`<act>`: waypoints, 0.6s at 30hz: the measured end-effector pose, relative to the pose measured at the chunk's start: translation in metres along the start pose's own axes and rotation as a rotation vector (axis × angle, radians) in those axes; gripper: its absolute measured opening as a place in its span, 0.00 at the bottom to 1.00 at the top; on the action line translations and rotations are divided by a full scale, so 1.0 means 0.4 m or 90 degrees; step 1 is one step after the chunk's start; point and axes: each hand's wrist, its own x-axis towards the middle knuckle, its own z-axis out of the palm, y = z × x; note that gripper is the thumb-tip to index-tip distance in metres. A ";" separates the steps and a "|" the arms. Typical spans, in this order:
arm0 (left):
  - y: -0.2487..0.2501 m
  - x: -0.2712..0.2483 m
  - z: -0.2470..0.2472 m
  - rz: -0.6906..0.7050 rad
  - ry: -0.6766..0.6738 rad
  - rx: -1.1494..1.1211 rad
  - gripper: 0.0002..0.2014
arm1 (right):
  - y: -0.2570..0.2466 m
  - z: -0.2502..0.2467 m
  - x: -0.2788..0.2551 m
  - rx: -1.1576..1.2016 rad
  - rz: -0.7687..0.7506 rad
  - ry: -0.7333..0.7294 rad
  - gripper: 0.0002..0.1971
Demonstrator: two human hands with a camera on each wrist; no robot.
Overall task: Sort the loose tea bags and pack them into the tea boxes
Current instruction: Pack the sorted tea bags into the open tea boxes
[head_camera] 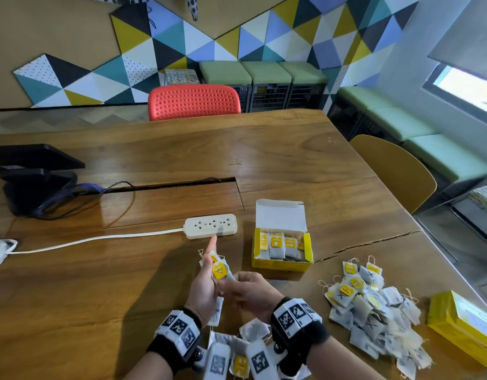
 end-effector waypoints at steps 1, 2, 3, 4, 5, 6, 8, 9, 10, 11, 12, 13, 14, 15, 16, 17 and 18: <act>0.004 -0.002 0.000 -0.008 -0.004 -0.021 0.22 | -0.004 -0.004 -0.002 -0.016 0.001 -0.014 0.19; 0.007 -0.004 -0.001 -0.016 -0.012 -0.038 0.22 | -0.005 -0.008 -0.001 -0.021 0.000 -0.028 0.21; 0.012 -0.008 0.001 -0.025 -0.020 -0.052 0.22 | -0.007 -0.011 0.001 -0.018 0.000 -0.038 0.22; 0.012 -0.010 0.002 -0.032 -0.027 -0.059 0.22 | -0.009 -0.012 0.001 -0.010 -0.002 -0.041 0.20; 0.012 -0.013 0.003 -0.036 -0.031 -0.060 0.22 | -0.009 -0.012 0.002 -0.004 -0.003 -0.036 0.17; 0.008 -0.012 0.001 -0.039 -0.032 -0.055 0.23 | -0.007 -0.011 0.006 0.004 -0.003 -0.022 0.16; 0.008 -0.013 0.003 -0.041 -0.037 -0.041 0.22 | -0.003 -0.006 0.010 0.023 -0.005 0.008 0.16; 0.009 -0.012 0.003 -0.040 -0.046 -0.036 0.22 | -0.001 -0.003 0.012 0.034 -0.005 0.017 0.16; 0.011 -0.010 0.003 -0.041 -0.053 -0.033 0.22 | -0.001 -0.001 0.013 0.047 -0.003 0.020 0.15; 0.019 -0.012 0.007 -0.044 -0.061 -0.029 0.22 | -0.001 0.001 0.013 0.061 -0.001 0.018 0.14; 0.024 -0.012 0.008 -0.047 -0.064 -0.027 0.22 | -0.001 0.001 0.015 0.069 0.001 0.019 0.13; 0.029 -0.014 0.010 -0.051 -0.065 -0.028 0.22 | -0.001 0.001 0.016 0.073 0.001 0.026 0.13; 0.035 -0.016 0.010 -0.053 -0.066 -0.029 0.23 | -0.001 0.002 0.016 0.079 -0.002 0.034 0.14; 0.041 -0.018 0.013 -0.056 -0.069 -0.028 0.23 | -0.002 0.003 0.015 0.090 -0.013 0.040 0.15; 0.042 -0.018 0.013 -0.058 -0.070 -0.021 0.23 | -0.002 0.005 0.015 0.105 -0.030 0.044 0.16; 0.043 -0.018 0.015 -0.055 -0.071 -0.014 0.23 | -0.004 0.008 0.011 0.120 -0.050 0.046 0.17; 0.040 -0.014 0.011 -0.052 -0.067 -0.006 0.23 | -0.007 0.012 0.008 0.126 -0.068 0.053 0.19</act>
